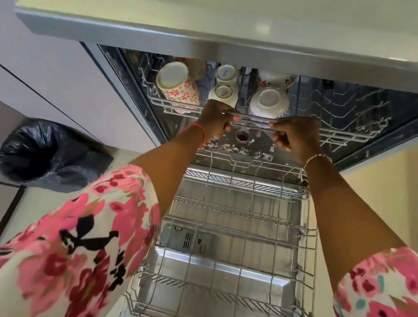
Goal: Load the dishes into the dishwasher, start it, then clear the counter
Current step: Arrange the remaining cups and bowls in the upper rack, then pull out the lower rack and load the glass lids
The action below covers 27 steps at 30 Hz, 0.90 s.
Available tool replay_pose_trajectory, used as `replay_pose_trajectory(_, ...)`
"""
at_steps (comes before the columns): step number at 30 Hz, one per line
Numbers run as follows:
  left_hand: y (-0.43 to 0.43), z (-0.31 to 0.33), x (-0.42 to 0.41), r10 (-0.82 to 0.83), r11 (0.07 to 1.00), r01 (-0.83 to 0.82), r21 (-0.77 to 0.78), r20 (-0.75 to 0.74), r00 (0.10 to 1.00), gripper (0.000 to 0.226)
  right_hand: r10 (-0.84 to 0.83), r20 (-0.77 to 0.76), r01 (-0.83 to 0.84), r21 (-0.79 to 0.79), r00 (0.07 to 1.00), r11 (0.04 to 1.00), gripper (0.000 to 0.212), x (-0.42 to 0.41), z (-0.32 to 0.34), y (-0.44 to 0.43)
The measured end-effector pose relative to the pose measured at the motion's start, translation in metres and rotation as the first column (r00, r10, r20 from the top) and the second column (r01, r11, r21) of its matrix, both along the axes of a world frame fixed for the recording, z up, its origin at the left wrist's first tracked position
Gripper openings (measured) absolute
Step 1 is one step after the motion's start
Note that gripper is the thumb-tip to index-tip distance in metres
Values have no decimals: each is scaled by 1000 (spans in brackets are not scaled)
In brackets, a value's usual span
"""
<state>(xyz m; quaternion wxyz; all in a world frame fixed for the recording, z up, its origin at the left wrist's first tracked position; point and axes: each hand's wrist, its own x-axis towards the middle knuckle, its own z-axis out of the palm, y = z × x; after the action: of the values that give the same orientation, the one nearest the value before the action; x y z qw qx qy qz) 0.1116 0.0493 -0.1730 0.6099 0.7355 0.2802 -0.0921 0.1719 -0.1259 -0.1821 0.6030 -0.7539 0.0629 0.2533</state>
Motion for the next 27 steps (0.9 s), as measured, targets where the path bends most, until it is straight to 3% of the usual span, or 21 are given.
replay_pose_trajectory(5, 1, 4, -4, -38, 999, 38, 24, 5, 999, 18, 83, -9, -84, -87, 997, 993, 6, 2, 4, 0)
replay_pose_trajectory(9, -3, 20, -30, -117, 977, 105, 188, 50, 992, 54, 100, 116, -79, -174, 988, 982, 46, -19, 12, 3)
replay_pose_trajectory(12, 4, 29, -62, -195, 919, 162, 361, 57, 979, 58, 300, 358, -143, -404, 884, 904, 66, -53, 24, -2)
replay_pose_trajectory(14, 11, 44, -88, -259, 883, 235, 406, 4, 966, 53, 469, 331, -247, -534, 819, 808, 66, -76, 41, -4)
replay_pose_trajectory(17, 21, 78, -128, -352, 796, 343, 499, -81, 933, 52, 621, 171, -376, -665, 765, 646, 64, -106, 75, 0)
replay_pose_trajectory(21, 34, 136, -189, -390, 622, 390, 678, -164, 906, 52, 735, 193, -403, -732, 650, 549, 61, -155, 139, 16)
replay_pose_trajectory(27, 63, 189, -291, -332, 435, 284, 854, -140, 933, 63, 774, 277, -401, -728, 570, 556, 60, -241, 216, 68)
